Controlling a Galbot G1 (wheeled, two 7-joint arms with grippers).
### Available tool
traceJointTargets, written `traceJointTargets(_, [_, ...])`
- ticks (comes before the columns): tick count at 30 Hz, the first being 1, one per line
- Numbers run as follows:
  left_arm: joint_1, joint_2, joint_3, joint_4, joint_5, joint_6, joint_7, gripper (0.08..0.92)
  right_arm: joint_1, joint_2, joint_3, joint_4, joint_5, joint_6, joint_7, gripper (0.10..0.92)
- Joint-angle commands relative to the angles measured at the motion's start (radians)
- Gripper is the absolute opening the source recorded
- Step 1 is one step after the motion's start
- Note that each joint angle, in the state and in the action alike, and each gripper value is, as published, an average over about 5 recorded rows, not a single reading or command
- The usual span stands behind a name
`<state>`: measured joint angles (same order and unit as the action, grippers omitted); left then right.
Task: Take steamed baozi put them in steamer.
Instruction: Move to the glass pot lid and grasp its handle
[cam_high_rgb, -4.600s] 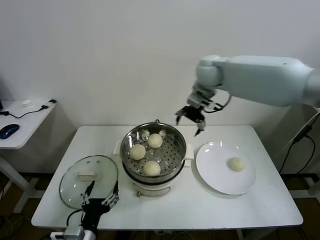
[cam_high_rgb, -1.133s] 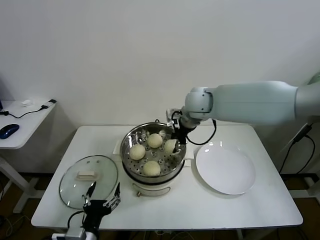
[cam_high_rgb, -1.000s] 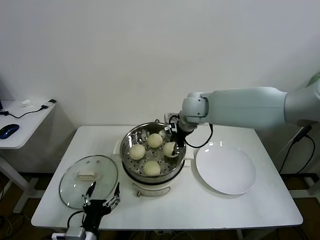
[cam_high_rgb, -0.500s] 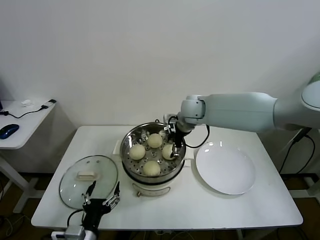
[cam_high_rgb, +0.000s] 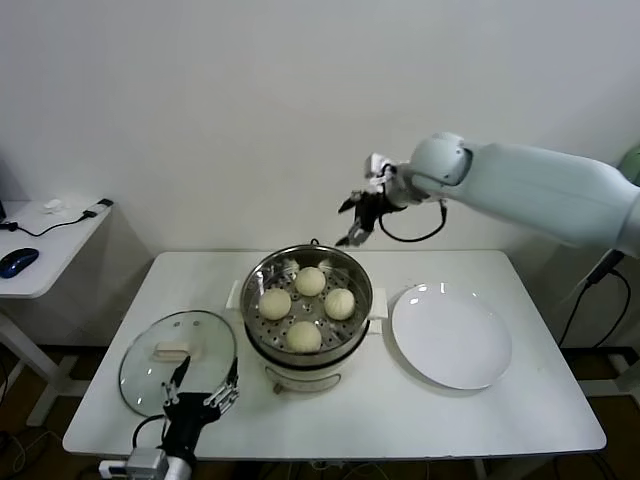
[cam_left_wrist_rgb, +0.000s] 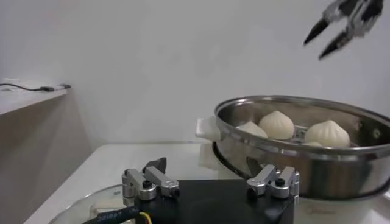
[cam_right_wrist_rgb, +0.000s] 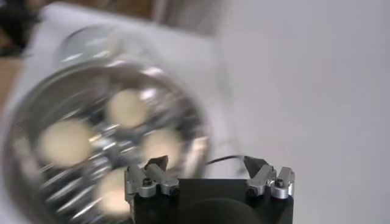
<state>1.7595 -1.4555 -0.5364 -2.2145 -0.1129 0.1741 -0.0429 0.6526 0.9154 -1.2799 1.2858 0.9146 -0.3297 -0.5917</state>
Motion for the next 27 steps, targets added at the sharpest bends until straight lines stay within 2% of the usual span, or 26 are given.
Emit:
traceJointTargets(1, [-0.054, 0.013, -0.015, 0.018, -0.040, -0.020, -0.014, 0.823, -0.524, -0.367, 0.684, 0.094, -0.110, 0.100, 0.442, 0.823])
traceJointTargets(3, [-0.073, 0.019, -0.024, 0.030, -0.050, -0.027, -0.020, 0.823, -0.712, -0.411, 0.824, 0.148, -0.150, 0.132, 0.513, 0.823])
traceJointTargets(6, [-0.094, 0.032, -0.036, 0.046, -0.072, -0.032, -0.024, 0.823, -1.122, -0.408, 1.210, 0.240, -0.237, 0.159, 0.574, 0.823])
traceJointTargets(9, [-0.106, 0.044, -0.044, 0.068, -0.046, -0.062, -0.013, 0.823, -1.514, -0.310, 1.586, 0.310, -0.309, 0.197, 0.577, 0.823])
traceJointTargets(12, [-0.114, 0.053, -0.046, 0.090, -0.009, -0.089, -0.010, 0.823, -1.758, -0.168, 1.809, 0.345, -0.369, 0.265, 0.558, 0.823])
traceJointTargets(17, [-0.121, 0.062, -0.043, 0.112, 0.077, -0.158, -0.011, 0.823, -1.982, 0.045, 1.939, 0.355, -0.446, 0.439, 0.529, 0.823])
traceJointTargets(23, [-0.121, 0.075, -0.052, 0.151, 0.186, -0.233, -0.030, 0.823, -2.110, 0.211, 1.942, 0.330, -0.477, 0.580, 0.517, 0.823])
traceJointTargets(27, [-0.109, 0.084, -0.060, 0.164, 0.308, -0.247, -0.100, 0.823, -2.155, 0.276, 1.935, 0.322, -0.486, 0.614, 0.524, 0.823])
